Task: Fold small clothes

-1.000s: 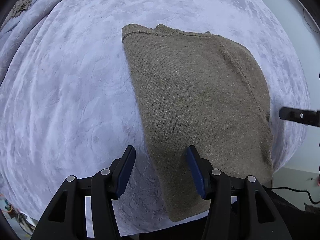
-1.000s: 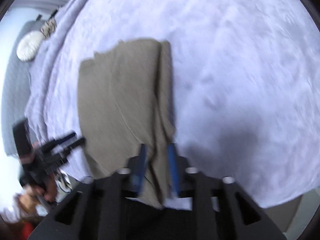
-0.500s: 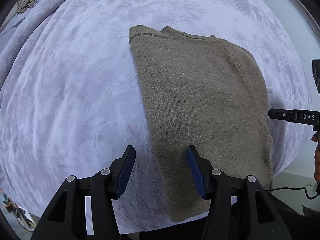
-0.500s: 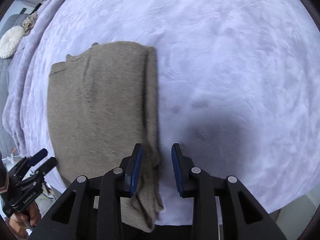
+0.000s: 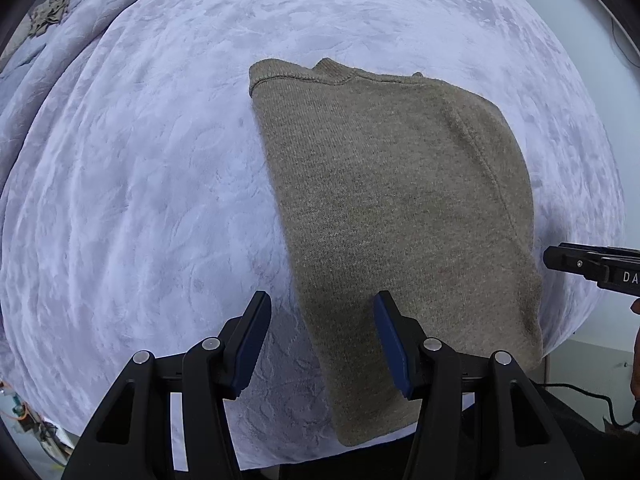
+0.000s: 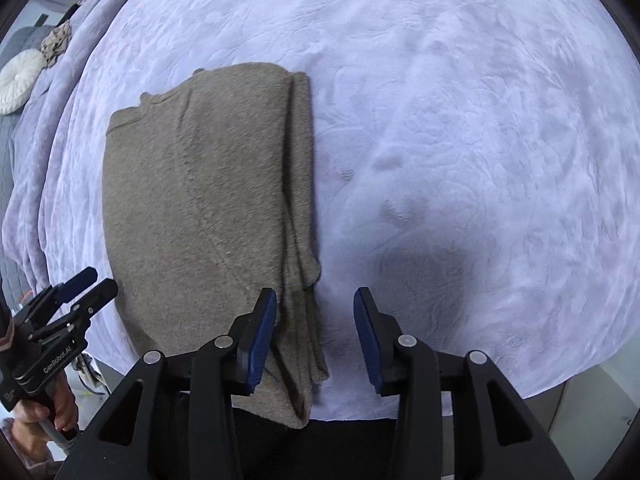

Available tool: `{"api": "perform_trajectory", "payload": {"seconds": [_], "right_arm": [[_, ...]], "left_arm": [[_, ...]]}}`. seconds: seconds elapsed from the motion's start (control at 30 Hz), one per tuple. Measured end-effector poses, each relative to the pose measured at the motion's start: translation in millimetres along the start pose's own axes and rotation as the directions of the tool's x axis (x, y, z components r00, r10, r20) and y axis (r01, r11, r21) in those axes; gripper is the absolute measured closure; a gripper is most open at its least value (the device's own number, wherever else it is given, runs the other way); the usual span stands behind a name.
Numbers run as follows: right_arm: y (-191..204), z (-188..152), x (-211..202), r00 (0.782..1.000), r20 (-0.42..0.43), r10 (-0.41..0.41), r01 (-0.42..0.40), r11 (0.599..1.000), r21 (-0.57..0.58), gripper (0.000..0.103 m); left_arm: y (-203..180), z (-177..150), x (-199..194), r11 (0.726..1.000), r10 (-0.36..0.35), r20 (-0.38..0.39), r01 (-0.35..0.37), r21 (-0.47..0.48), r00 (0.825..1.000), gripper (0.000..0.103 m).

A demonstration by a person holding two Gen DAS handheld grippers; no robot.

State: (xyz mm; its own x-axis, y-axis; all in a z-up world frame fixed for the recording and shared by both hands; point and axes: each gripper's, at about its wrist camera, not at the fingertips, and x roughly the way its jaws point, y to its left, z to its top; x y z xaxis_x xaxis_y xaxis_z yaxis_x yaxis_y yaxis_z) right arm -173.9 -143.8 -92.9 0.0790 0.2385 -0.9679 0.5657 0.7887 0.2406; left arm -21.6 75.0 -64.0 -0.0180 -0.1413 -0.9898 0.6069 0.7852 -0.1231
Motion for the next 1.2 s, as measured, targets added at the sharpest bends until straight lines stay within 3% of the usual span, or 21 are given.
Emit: {"api": "perform_trajectory", "payload": {"seconds": [0.17,0.2,0.23,0.47,0.5,0.53,0.6,0.7,0.77,1.0,1.2], "right_arm": [[13,-1,0,1.0,0.0,-0.007,0.007,1.0,-0.017,0.057],[15,0,-1,1.0,0.002,-0.008,0.008,1.0,-0.018,0.053],[19,4,2,1.0,0.004,-0.007,0.007,1.0,-0.02,0.051],[41,11,3,0.999,0.017,-0.031,0.031,0.999,-0.036,0.046],[45,12,2,0.999,0.026,-0.039,0.041,0.998,-0.043,0.041],[49,12,0,0.998,0.04,-0.05,0.052,0.997,-0.056,0.039],[59,12,-6,0.994,0.078,-0.071,0.078,0.993,-0.086,0.018],[69,11,-12,0.991,0.115,-0.074,0.087,0.99,-0.115,0.013],[73,10,-15,0.989,0.139,-0.05,0.066,0.991,-0.113,0.002],[77,8,-16,0.987,0.148,-0.069,0.084,0.991,-0.103,0.0],[75,12,-17,0.988,0.121,-0.092,0.102,0.992,-0.078,0.0]], "left_arm": [[2,1,-1,1.0,-0.006,-0.007,0.006,-0.021,1.0,0.048],[3,0,-1,1.0,-0.007,-0.006,0.007,-0.025,1.0,0.035],[4,0,-1,0.999,-0.012,-0.006,0.012,-0.031,1.0,0.015],[2,-1,-9,1.0,0.002,0.026,-0.002,-0.031,1.0,0.011],[1,0,-9,1.0,0.015,0.016,-0.015,-0.027,1.0,0.0],[0,0,-8,0.999,0.026,0.012,-0.026,-0.025,1.0,0.0],[-1,1,-9,0.999,0.037,0.006,-0.037,-0.027,0.999,0.0],[0,2,-10,0.996,0.082,0.008,-0.082,-0.033,0.997,0.0],[-1,4,-14,0.994,0.108,0.022,-0.107,-0.035,0.994,0.0],[4,5,-21,0.977,0.197,0.031,-0.194,-0.089,0.98,0.0],[19,4,-19,0.97,0.192,-0.014,-0.192,-0.146,0.981,0.0]]}}
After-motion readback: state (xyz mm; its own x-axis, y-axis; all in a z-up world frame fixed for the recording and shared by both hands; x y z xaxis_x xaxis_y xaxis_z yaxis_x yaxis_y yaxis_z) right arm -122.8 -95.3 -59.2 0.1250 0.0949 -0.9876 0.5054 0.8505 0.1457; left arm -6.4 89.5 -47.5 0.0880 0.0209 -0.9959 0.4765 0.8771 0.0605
